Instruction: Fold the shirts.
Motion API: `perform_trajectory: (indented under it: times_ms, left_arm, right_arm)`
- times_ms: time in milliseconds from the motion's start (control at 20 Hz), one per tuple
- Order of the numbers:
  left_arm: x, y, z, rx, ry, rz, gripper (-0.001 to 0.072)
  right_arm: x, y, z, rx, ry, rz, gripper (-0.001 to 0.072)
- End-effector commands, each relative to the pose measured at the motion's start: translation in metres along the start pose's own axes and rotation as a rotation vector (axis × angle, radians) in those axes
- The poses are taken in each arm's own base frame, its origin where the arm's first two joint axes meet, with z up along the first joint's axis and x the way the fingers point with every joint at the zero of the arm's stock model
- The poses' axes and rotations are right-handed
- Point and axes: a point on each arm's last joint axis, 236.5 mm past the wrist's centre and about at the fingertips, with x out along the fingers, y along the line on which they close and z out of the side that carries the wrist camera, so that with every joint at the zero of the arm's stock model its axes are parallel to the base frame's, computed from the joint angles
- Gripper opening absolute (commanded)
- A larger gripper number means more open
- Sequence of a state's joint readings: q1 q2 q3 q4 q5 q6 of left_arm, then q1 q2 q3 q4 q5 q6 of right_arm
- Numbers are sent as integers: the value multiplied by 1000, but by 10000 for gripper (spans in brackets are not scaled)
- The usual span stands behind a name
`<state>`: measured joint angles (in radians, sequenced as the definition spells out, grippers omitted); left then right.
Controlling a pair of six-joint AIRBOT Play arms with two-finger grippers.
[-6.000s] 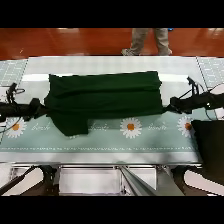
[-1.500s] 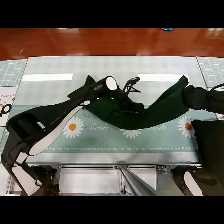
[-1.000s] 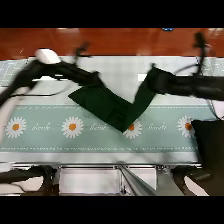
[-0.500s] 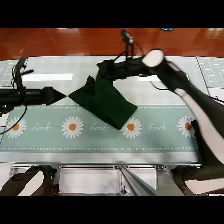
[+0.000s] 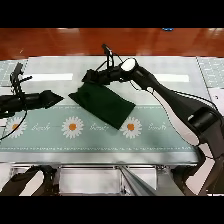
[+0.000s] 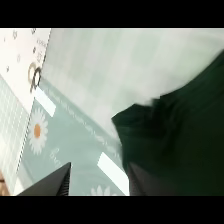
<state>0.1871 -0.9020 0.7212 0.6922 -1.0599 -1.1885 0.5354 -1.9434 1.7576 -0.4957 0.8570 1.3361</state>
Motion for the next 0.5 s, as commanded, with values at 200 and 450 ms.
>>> perform_trajectory:
  times_ms: [200, 450]
  left_arm:
    - [-19, 14, 7, -70, -36, 21, 22]
    - [-54, 13, 19, -39, -145, 48, 22]
  right_arm:
    - [-150, -20, -10, -9, 194, -215, 410]
    - [-337, -98, -80, -36, 129, -940, 409]
